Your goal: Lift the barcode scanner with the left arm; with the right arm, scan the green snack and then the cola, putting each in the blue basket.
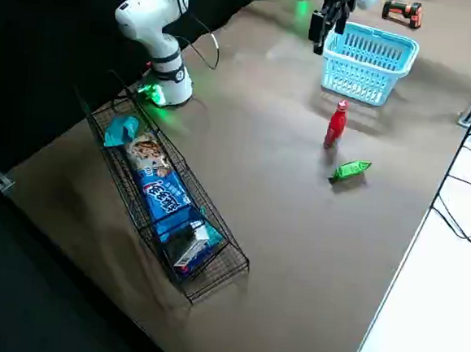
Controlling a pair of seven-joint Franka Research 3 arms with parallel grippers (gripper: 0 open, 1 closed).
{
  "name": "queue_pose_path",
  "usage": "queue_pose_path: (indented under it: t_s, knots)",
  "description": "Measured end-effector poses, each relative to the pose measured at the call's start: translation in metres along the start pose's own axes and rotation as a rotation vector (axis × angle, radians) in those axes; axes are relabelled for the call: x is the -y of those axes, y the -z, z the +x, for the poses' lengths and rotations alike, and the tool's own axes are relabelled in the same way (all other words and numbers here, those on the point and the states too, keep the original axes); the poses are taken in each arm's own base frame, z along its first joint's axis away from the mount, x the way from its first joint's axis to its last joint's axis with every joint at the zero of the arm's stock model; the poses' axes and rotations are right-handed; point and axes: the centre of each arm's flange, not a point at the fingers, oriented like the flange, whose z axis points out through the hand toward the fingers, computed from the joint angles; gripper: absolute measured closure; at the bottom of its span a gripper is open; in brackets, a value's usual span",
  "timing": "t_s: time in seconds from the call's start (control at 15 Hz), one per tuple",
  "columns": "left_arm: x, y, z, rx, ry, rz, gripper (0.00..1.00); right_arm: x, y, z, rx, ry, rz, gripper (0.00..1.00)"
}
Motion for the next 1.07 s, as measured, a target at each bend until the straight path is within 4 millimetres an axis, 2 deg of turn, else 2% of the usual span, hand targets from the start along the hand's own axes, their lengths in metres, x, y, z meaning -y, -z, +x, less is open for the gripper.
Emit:
queue_pose_path:
  t_s: [0.47, 0.67, 0.87, 1.07]
  knots:
    - [0.001, -0.002, 0.001, 0.003, 0.006, -0.001, 0.00, 0.000, -0.002, 0.001, 0.003, 0.000, 0.000, 0.00]
    - [0.017, -0.019, 0.007, 0.024, 0.026, -0.007, 0.00, -0.001, -0.003, 0.003, -0.010, 0.012, -0.003, 0.00]
    - [0.027, -0.071, 0.024, 0.045, 0.030, -0.017, 0.00, -0.003, -0.010, 0.008, -0.005, 0.043, -0.015, 0.00]
    - [0.022, -0.145, 0.032, 0.033, 0.023, -0.021, 0.00, -0.005, -0.025, 0.014, 0.015, 0.131, -0.026, 0.00]
